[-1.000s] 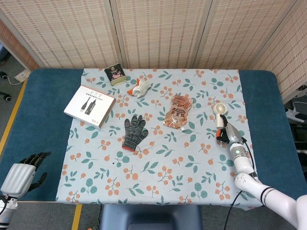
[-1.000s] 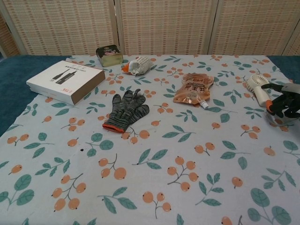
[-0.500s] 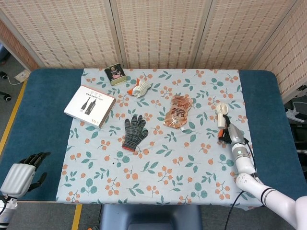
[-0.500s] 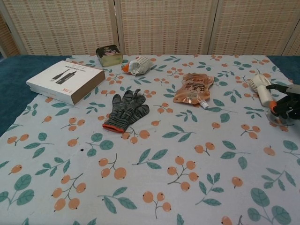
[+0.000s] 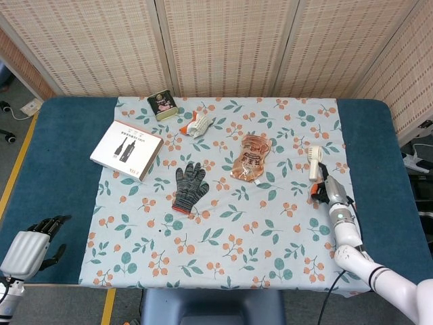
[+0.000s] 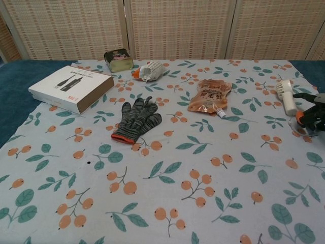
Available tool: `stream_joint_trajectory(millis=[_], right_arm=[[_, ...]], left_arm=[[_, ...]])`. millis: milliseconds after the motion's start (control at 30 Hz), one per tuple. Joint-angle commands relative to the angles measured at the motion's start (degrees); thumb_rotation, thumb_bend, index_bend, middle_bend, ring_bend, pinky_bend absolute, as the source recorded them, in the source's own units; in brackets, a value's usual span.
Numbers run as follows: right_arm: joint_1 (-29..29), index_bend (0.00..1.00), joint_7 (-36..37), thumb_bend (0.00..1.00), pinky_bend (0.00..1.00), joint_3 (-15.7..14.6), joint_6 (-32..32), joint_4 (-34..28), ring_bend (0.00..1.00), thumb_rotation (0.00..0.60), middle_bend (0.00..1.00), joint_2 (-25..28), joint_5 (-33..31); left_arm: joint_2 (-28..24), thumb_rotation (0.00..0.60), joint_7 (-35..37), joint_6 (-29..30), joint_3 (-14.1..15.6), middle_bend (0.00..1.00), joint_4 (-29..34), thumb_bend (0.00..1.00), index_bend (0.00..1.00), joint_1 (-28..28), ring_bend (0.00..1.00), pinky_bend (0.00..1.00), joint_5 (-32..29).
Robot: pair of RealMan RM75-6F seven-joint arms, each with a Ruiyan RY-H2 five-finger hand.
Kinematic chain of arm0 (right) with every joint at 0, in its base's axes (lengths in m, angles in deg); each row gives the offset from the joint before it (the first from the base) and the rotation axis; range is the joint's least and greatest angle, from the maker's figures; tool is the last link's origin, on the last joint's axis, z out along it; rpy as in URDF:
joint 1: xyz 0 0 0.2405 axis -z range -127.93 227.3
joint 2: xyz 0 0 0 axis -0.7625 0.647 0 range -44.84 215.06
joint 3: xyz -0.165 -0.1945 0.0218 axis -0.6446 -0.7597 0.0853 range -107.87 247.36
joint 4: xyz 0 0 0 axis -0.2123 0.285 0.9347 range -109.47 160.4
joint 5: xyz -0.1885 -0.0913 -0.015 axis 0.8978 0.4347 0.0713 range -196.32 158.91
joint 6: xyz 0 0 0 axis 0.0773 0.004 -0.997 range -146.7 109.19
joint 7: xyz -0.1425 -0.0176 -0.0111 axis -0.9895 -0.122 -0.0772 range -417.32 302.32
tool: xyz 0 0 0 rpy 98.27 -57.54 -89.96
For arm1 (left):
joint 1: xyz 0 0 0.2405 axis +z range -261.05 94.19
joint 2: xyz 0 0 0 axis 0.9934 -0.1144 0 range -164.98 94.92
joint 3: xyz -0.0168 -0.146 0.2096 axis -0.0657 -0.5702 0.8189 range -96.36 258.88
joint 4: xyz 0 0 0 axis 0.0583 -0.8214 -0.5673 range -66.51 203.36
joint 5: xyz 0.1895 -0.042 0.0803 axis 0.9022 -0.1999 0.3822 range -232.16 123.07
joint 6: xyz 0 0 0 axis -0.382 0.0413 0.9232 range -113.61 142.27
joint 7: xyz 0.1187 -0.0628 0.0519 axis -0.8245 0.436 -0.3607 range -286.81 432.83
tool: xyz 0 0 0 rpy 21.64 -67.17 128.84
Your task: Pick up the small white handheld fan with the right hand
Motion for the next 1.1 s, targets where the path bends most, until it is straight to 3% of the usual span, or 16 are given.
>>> stream_joint_trajectory(millis=[33,300,533,733,867,1100], right_arm=[[0.1,0.0,0.2,0.65,0.95,0.1,0.0,-0.2,0.73,0.6,0.74,0.1,0.3],[1.6,0.0,2.0,0.66,0.95,0.9,-3.0,-5.7,0.73,0.6,0.74,2.7,4.8],[5.3,0.02,1.5,0.66,0.94,-0.7,-14.1,-13.7,0.73,0.6,0.74,6.7,15.0],[9.3,0.05,-1.1,0.65,0.93,-4.0,-21.8,-21.2,0.7,0.6,0.74,11.7,21.6],[13.4,0.1,-4.6,0.6,0.89,-8.0,-29.5,-24.9,0.64,0.6,0.73,14.3,27.8],[20.7,0.1,-6.8,0.43,0.73,-14.0,-42.0,-26.6,0.48,0.6,0.57,14.6,36.3]], left_arm=[[0.0,0.6,0.0,-0.1,0.0,0.23,0.1,0.4,0.18,0.0,0.26,0.45,0.0],[-0.1,0.6,0.0,-0.2,0.0,0.23,0.2,0.4,0.18,0.0,0.26,0.45,-0.1],[-0.2,0.6,0.1,0.0,0.0,0.23,0.1,0.4,0.18,0.0,0.26,0.45,0.0],[-0.1,0.6,0.3,0.0,0.0,0.23,0.1,0.4,0.18,0.0,0.26,0.45,0.1],[-0.1,0.6,0.5,-0.1,-0.1,0.23,-0.2,0.4,0.18,0.0,0.26,0.45,-0.2],[-0.1,0.6,0.3,0.7,-0.6,0.23,-0.1,0.4,0.18,0.3,0.26,0.45,-0.6]])
